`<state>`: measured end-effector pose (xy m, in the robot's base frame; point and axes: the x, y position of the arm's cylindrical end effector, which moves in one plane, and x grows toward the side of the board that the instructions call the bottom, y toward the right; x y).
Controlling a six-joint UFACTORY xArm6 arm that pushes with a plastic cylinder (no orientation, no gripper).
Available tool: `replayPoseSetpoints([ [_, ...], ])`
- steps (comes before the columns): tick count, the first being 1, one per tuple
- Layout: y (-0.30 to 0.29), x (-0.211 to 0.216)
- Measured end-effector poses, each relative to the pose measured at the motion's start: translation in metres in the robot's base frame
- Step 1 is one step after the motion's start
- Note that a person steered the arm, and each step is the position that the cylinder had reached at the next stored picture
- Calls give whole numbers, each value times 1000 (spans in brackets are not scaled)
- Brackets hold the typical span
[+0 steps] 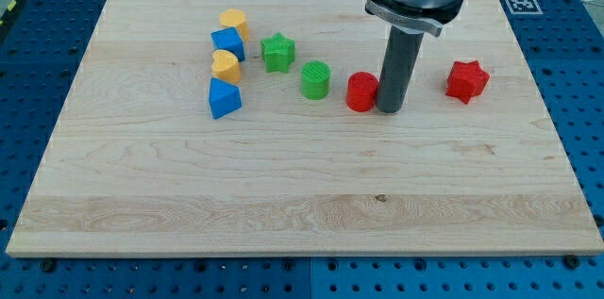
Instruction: Move the red circle closer to the green circle
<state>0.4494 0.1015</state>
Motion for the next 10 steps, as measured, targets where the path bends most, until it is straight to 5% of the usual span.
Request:
replayPoseSetpoints([
  [10,-21,-2],
])
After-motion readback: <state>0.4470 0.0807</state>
